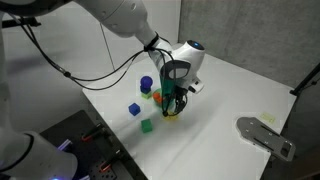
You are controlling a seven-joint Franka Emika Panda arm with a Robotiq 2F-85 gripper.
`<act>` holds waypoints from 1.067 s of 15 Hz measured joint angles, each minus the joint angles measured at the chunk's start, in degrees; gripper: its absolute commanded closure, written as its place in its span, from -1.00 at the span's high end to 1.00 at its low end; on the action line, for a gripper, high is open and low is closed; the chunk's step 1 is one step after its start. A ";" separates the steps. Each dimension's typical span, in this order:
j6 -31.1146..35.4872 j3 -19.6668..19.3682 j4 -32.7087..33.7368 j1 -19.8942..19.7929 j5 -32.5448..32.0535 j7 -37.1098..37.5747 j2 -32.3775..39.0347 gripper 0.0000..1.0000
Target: Put the yellow toy from the table in the green bowl
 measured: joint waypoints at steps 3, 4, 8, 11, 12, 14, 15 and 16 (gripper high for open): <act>0.02 -0.05 0.06 -0.03 -0.25 0.10 0.19 1.00; 0.12 -0.17 0.08 0.03 -0.51 0.43 0.63 1.00; 1.93 -0.59 0.84 -0.07 -0.60 1.41 4.41 1.00; 4.08 -0.59 2.17 -0.16 -0.33 1.83 7.90 1.00; 4.73 -0.53 2.80 -0.16 0.06 1.89 9.06 1.00; 5.61 -0.34 4.31 -0.16 0.65 1.97 11.19 1.00; 5.87 -0.22 5.14 -0.16 0.68 2.15 12.18 1.00; 6.00 -0.08 6.00 -0.15 0.69 2.34 13.19 1.00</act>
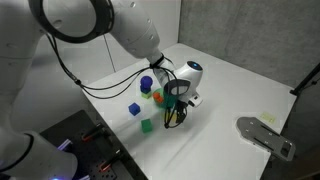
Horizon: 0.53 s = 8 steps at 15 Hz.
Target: Put the yellow toy from the table in the green bowl
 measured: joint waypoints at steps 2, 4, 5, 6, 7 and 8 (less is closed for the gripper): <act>0.05 0.28 1.96 0.01 0.00 0.57 2.04 1.00; 0.05 0.67 3.99 0.03 0.01 1.26 4.06 1.00; 0.05 0.87 4.96 0.07 0.02 1.69 5.01 1.00; 0.04 1.08 5.94 0.13 0.02 2.25 5.99 1.00; -0.06 1.28 6.87 0.19 0.02 2.85 6.86 1.00; -0.07 1.49 7.63 0.27 0.06 3.50 7.65 1.00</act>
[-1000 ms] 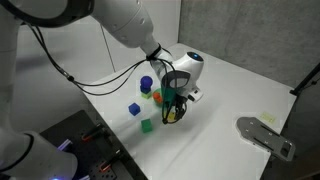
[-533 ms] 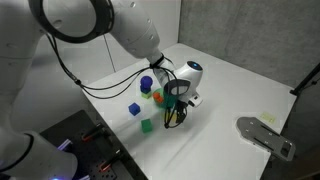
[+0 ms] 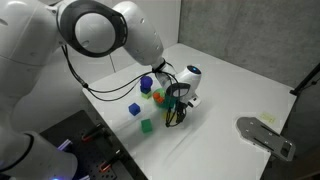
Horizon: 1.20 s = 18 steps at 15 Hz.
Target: Put the yellow toy from the table in the green bowl
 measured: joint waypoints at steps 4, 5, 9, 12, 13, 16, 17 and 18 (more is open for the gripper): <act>-1.04 0.81 1.97 0.27 1.43 1.86 2.06 1.00; -1.31 1.03 2.23 0.27 2.12 2.07 2.34 1.00; -1.47 1.70 2.57 0.24 4.48 2.40 3.14 1.00; -1.06 2.23 2.88 0.10 5.56 2.40 3.76 1.00; -0.85 2.40 3.04 0.07 5.74 2.38 4.00 1.00; 0.16 2.71 3.77 0.11 5.85 2.37 4.92 0.45; 0.74 2.74 3.94 0.16 5.85 2.35 5.24 0.31; 1.42 2.75 4.03 0.20 5.85 2.35 5.48 0.12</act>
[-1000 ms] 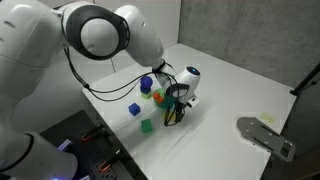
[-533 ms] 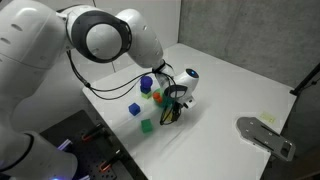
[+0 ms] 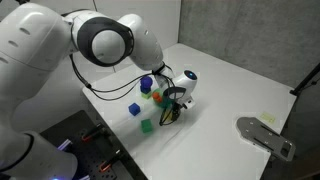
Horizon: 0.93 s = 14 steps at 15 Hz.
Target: Put the yellow toy from the table in the green bowl
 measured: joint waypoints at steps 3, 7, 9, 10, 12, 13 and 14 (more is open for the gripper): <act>1.99 0.00 0.05 0.04 0.00 -0.17 0.25 -0.32; 2.91 0.00 0.02 0.02 0.00 -0.51 -0.74 -0.53; 2.96 -0.01 -0.30 0.01 0.00 -0.52 -2.38 -0.57; 2.97 -0.04 -0.59 0.02 0.00 -0.52 -3.49 -0.61; 2.98 -0.10 -1.49 0.05 0.00 -0.52 -6.11 -0.62; 3.02 -0.12 -2.13 0.07 0.00 -0.52 -7.45 -0.62; 3.11 -0.13 -2.85 0.11 0.00 -0.52 -8.87 -0.62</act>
